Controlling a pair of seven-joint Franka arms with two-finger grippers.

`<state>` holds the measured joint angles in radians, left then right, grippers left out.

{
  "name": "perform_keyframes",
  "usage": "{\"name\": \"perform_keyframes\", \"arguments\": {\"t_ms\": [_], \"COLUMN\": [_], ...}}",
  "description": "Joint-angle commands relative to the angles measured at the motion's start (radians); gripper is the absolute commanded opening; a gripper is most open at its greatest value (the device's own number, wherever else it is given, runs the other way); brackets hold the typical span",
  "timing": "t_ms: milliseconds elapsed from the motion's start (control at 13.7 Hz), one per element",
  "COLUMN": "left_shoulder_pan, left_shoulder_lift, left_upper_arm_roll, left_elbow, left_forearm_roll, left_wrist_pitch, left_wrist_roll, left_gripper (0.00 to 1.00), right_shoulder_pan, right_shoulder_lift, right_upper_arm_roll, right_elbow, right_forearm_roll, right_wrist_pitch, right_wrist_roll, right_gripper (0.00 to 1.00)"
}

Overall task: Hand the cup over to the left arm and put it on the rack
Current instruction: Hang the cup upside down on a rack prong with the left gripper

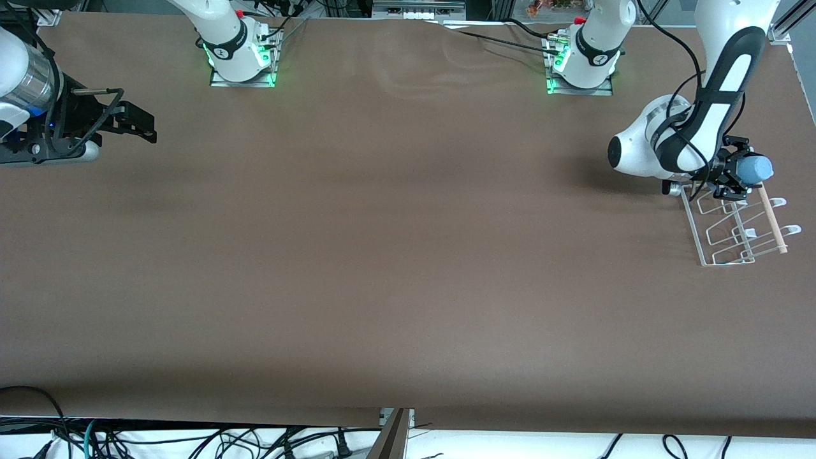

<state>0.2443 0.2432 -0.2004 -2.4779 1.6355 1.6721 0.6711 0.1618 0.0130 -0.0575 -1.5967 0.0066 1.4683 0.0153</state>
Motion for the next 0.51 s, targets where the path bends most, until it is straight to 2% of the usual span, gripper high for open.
{"name": "perform_keyframes", "arguments": {"t_ms": [0,365,438], "left_shoulder_pan": [0.018,0.021,0.029], "left_shoulder_lift": [-0.015,-0.039,-0.063], "left_upper_arm_roll": [-0.011,-0.016,-0.028], "left_elbow": [-0.001,0.008,0.026], "left_forearm_roll": [0.032,0.015,-0.018], "left_wrist_pitch": [0.005,0.005,0.005], "left_wrist_roll": [-0.007,-0.002,-0.002], "left_gripper": [1.0,1.0,1.0], "right_shoulder_pan": [-0.007,-0.008,-0.01], "right_shoulder_lift": [-0.022,-0.019,-0.018], "right_upper_arm_roll": [0.005,-0.001,-0.001], "right_elbow": [-0.023,-0.023,-0.022], "right_forearm_roll": [0.0,-0.002,-0.002], "right_wrist_pitch": [0.014,0.015,0.02], "right_wrist_roll": [-0.003,-0.002,-0.003], "right_gripper": [0.99,0.99,0.99]}}
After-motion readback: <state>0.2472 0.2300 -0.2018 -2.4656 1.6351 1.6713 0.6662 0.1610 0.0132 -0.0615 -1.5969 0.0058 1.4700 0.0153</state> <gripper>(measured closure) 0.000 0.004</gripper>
